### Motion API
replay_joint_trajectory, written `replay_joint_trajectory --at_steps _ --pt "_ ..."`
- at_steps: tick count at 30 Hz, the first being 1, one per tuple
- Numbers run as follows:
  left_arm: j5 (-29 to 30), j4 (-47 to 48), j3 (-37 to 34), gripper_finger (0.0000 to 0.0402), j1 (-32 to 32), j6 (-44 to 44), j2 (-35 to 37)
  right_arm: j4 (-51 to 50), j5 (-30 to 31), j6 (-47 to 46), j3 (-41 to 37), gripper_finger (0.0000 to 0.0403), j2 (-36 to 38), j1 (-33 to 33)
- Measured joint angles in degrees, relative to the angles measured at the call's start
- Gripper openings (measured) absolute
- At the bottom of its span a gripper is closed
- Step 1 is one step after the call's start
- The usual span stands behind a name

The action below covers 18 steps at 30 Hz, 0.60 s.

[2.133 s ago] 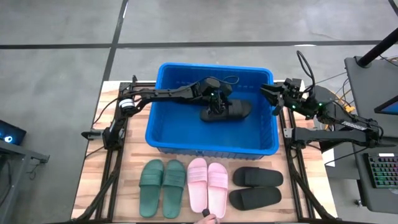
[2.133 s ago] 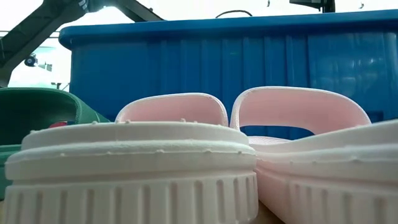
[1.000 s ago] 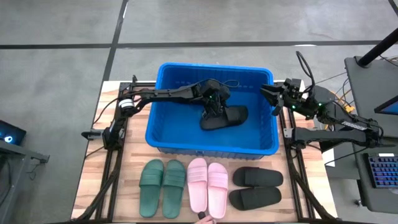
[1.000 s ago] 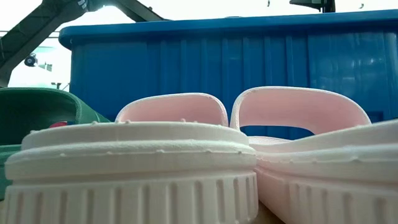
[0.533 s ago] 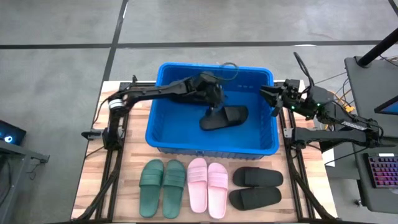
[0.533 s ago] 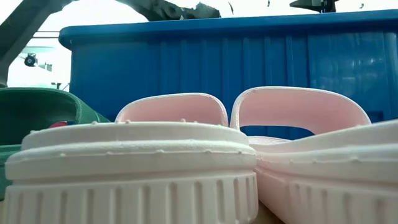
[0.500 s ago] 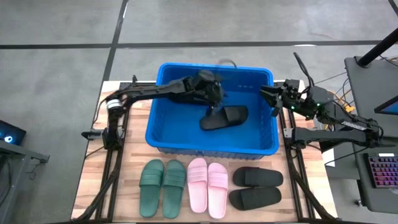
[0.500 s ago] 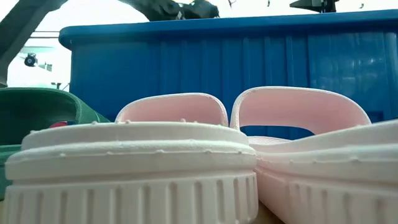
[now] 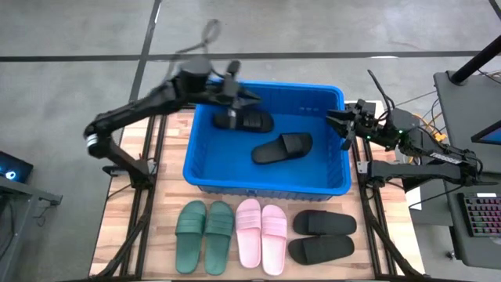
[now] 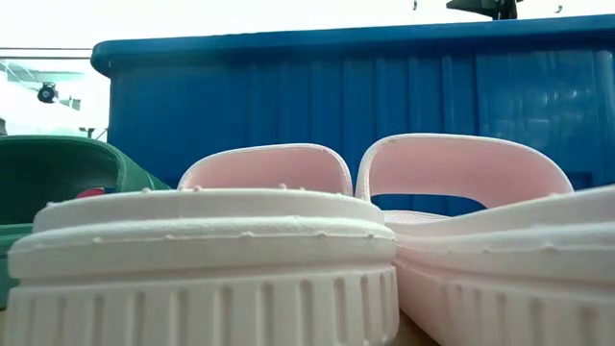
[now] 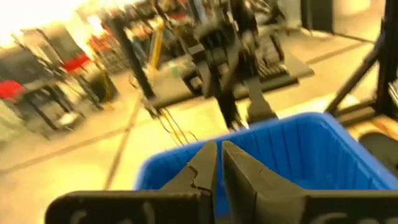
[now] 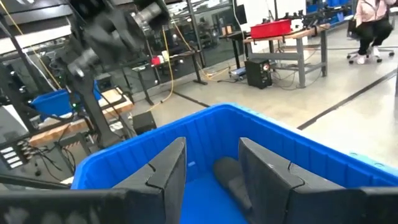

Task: Pick and place slides into bin
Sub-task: Stack the black slipper on top of the black slipper in the blue bin

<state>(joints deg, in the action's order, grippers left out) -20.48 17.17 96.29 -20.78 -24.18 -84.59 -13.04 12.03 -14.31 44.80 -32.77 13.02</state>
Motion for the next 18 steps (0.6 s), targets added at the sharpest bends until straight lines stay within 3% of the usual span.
replay_joint_trajectory --at_steps 9,15,18 --pt "15.24 2.98 -0.09 0.0011 0.00 4.35 11.58 -0.35 -1.79 -11.32 0.39 0.0149 -5.34 0.00" --pt "24.18 9.97 -0.11 0.0011 0.00 4.34 15.77 -1.01 -5.01 -12.77 7.27 0.0211 -15.25 0.00" --pt "26.81 13.14 -0.13 0.0011 0.00 4.37 17.52 -6.97 -4.95 -11.82 14.07 0.0243 -21.33 0.00"
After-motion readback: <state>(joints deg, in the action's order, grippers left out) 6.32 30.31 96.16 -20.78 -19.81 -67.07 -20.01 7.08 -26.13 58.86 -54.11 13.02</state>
